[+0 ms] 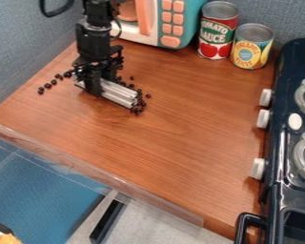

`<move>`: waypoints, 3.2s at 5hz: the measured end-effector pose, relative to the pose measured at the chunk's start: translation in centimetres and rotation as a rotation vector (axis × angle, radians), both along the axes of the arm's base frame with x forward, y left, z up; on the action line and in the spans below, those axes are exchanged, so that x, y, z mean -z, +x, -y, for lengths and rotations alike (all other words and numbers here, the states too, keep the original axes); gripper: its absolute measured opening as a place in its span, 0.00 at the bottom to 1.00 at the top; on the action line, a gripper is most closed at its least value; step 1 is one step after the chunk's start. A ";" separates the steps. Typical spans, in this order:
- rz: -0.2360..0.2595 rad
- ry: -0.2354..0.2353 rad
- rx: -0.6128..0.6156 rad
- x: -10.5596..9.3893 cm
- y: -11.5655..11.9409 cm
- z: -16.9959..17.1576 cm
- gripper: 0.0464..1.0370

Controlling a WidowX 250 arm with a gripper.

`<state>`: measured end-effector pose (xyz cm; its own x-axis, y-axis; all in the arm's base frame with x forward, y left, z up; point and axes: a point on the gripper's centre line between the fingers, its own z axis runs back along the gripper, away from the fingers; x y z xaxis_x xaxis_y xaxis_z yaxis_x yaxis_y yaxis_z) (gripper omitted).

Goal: Sweep into pile

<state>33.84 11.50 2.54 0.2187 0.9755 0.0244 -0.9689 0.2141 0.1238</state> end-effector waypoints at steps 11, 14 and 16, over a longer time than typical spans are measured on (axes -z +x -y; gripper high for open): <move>-0.086 0.047 -0.082 1.4 -5.8 -7.1 0.35; -0.075 0.084 -0.112 1.5 -3.4 -8.1 0.35; -0.059 0.081 -0.109 1.5 -1.4 -7.3 0.35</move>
